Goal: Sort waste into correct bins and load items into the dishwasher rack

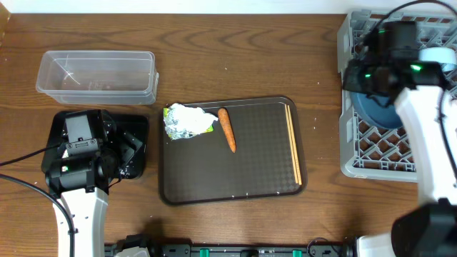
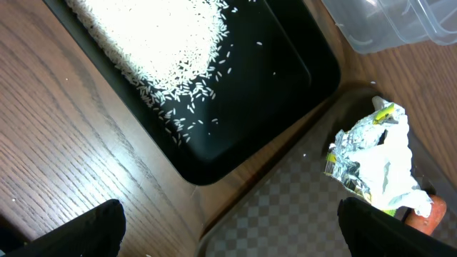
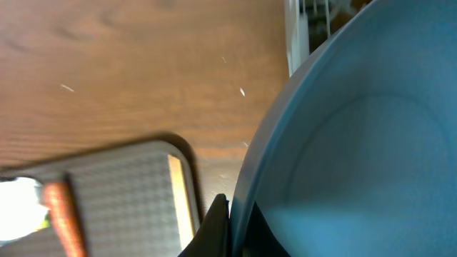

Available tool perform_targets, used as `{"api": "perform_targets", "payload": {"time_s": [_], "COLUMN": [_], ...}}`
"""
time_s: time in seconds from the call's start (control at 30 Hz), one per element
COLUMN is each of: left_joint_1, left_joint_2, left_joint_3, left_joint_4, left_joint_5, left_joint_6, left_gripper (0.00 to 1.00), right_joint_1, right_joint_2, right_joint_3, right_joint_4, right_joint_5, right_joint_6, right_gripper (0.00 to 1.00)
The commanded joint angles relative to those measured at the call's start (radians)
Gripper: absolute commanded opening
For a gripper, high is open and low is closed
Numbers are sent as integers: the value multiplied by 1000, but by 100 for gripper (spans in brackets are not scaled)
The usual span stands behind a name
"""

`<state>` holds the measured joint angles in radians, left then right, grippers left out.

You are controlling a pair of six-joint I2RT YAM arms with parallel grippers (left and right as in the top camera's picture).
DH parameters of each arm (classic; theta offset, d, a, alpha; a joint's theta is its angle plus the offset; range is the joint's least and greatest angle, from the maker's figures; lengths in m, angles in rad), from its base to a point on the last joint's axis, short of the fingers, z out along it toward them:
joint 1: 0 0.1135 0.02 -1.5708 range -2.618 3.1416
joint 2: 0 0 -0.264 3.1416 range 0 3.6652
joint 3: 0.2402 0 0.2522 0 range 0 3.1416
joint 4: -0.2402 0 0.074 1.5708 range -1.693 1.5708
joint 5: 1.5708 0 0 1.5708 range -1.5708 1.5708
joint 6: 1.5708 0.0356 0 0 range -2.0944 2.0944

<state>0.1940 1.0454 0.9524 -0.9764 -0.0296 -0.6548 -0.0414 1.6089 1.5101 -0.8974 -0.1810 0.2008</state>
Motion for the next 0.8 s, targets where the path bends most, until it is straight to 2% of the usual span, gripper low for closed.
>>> {"api": "perform_targets", "payload": {"time_s": [0.0, 0.2, 0.5, 0.63, 0.77], "left_joint_1": [4, 4, 4, 4, 4], "left_joint_2": [1, 1, 1, 1, 1], "left_joint_3": [20, 20, 20, 20, 20], "left_joint_4": [-3, -3, -3, -3, -3], "left_joint_5": [-8, -8, -8, -8, -8], "left_joint_6": [-5, -5, -6, -5, -5], "left_gripper": [98, 98, 98, 98, 98], "right_joint_1": [-87, -236, -302, -303, -306], "right_joint_2": [-55, -31, 62, 111, 148], "right_joint_3": [31, 15, -42, -42, -42], "right_joint_4": [24, 82, 233, 262, 257], "right_joint_5": [-248, -619, -1060, -1186, -1189], "right_joint_6": [-42, -100, -127, -127, -126], "right_gripper": [1, 1, 1, 1, 1]}}
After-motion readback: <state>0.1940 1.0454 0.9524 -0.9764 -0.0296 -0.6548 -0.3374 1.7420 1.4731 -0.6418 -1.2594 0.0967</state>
